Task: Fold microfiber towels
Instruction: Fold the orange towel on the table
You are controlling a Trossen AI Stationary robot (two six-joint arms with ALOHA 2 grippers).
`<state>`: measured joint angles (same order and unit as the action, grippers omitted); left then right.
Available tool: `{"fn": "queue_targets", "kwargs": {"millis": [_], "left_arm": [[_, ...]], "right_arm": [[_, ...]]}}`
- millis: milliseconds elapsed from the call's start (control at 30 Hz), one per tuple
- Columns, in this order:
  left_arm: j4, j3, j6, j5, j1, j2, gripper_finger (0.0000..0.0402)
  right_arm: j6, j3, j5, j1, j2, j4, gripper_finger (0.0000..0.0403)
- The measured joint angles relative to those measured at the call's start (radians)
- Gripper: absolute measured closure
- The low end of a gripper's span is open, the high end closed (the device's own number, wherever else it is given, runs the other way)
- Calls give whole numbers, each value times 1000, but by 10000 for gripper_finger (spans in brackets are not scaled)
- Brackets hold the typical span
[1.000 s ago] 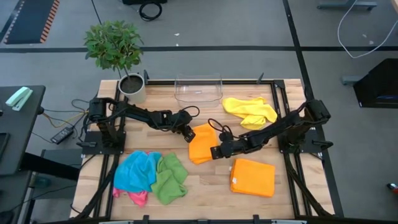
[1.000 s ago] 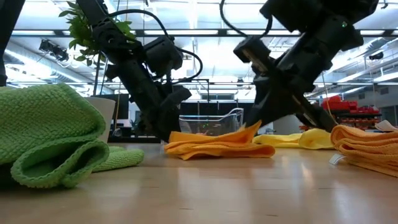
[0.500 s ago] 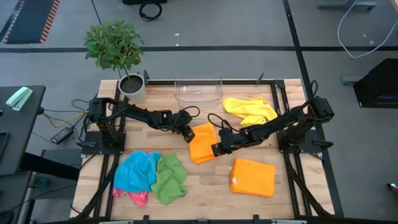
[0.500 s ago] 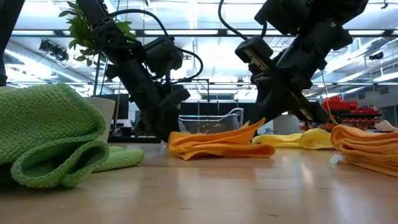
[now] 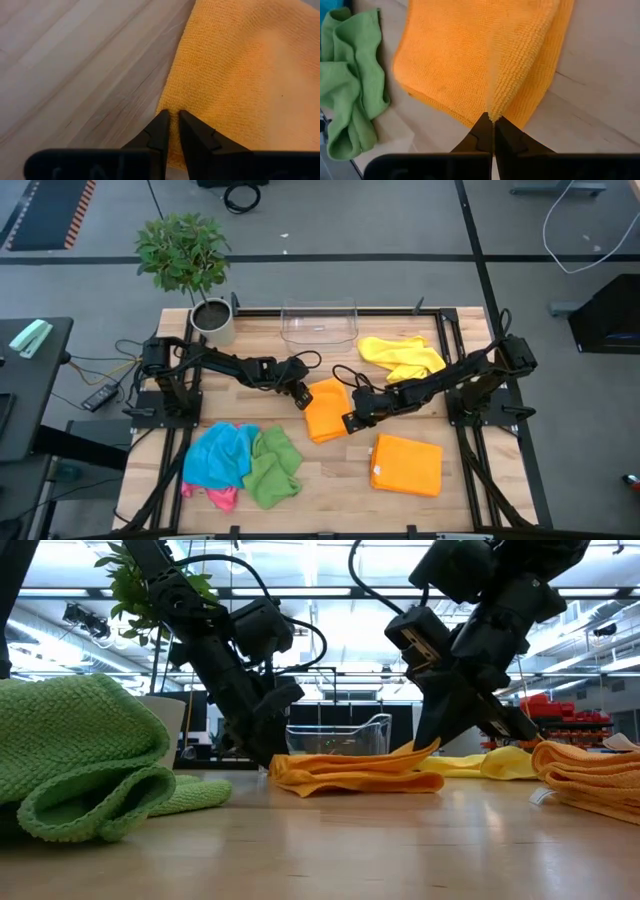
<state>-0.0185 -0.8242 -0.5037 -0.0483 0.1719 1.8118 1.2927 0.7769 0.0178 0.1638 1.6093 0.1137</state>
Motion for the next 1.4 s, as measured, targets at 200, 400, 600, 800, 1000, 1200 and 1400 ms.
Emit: {"fn": "queue_targets", "kwargs": {"millis": [200,400,600,800,1000,1200,1400], "left_arm": [[0,0,0,0,0,0,349],[1,0,0,0,0,0,349],[14,0,0,0,0,0,349],[16,0,-1,0,0,0,349],[18,0,-1,2,4,0,349],[48,0,-8,4,10,-1,349],[99,-2,-9,-8,-7,-9,349]], "right_arm": [[-3,0,-48,-13,0,2,359],[-10,-1,-82,-33,-37,46,284],[-28,-1,2,-17,-139,26,249],[-22,1,138,36,-64,-119,278],[-90,126,149,47,108,-117,364],[-170,246,95,40,216,57,398],[-253,257,50,16,217,221,399]]}}
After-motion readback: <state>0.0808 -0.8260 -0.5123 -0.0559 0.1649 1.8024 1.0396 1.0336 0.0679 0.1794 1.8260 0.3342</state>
